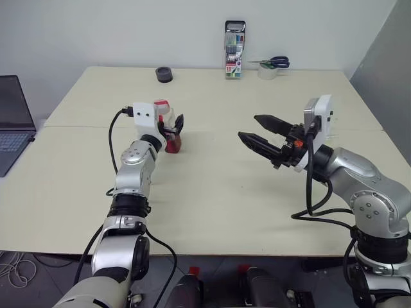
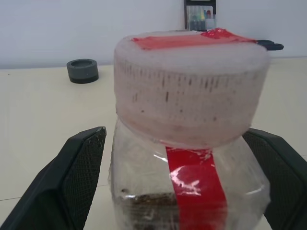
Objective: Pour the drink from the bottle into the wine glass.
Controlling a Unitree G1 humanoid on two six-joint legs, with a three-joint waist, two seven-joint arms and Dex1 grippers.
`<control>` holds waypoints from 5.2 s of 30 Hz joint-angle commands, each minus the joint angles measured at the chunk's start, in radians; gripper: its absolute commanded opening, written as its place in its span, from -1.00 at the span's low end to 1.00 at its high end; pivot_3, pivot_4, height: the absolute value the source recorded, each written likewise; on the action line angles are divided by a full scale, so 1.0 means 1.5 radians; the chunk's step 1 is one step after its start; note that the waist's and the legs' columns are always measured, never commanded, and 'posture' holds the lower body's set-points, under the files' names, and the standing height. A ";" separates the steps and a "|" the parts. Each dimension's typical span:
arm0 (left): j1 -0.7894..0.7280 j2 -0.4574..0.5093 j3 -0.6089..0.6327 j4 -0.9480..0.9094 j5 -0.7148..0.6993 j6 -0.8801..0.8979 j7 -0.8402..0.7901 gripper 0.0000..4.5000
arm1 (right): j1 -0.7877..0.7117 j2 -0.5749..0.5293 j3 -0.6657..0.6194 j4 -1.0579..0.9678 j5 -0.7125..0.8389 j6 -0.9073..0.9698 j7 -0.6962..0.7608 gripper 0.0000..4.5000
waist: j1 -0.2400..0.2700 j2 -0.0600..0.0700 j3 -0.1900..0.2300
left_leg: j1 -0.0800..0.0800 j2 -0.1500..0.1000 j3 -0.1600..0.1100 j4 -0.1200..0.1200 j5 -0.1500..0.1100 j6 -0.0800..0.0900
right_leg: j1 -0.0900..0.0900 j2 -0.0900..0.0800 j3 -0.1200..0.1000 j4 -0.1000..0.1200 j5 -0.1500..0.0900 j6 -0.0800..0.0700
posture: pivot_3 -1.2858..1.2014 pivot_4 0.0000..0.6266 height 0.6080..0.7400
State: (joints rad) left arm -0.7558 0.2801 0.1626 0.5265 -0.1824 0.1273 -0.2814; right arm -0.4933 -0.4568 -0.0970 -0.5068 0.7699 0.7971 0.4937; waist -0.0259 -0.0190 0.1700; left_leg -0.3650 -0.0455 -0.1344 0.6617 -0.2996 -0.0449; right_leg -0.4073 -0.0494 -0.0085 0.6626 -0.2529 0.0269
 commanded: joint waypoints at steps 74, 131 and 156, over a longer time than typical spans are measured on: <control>-0.123 0.017 -0.170 -0.155 -0.133 0.125 -0.545 -0.19 | -0.136 0.084 0.080 -0.005 -0.108 0.007 -0.155 0.67 | -0.004 0.000 0.000 | -0.001 0.000 0.000 0.000 0.000 0.000 | -0.002 0.001 0.001 0.000 0.000 0.000 | 0.03 -0.52 1.00; -0.085 0.046 -0.197 -0.274 -0.152 0.166 -0.558 -0.19 | -0.131 0.060 0.020 -0.126 0.012 0.112 -0.255 0.99 | -0.002 0.002 0.002 | -0.002 0.000 0.001 0.000 -0.001 0.001 | -0.002 0.000 0.001 0.000 0.000 0.000 | 0.03 -0.52 1.00; -0.081 0.052 -0.190 -0.266 -0.144 0.155 -0.549 -0.19 | -0.123 0.060 0.032 -0.100 0.018 0.104 -0.223 0.58 | -0.003 0.002 0.002 | -0.002 0.000 0.001 0.000 -0.001 0.001 | -0.002 0.001 0.001 0.000 0.000 0.000 | 0.03 -0.52 1.00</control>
State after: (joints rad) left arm -0.8568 0.3522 -0.1481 0.1387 -0.3933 0.3822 -1.1026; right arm -0.6539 -0.3683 -0.0358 -0.6414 0.8046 0.9835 0.1529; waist -0.0304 -0.0158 0.1732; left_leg -0.3677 -0.0455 -0.1331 0.6621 -0.3005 -0.0430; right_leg -0.4107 -0.0486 -0.0070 0.6633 -0.2529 0.0269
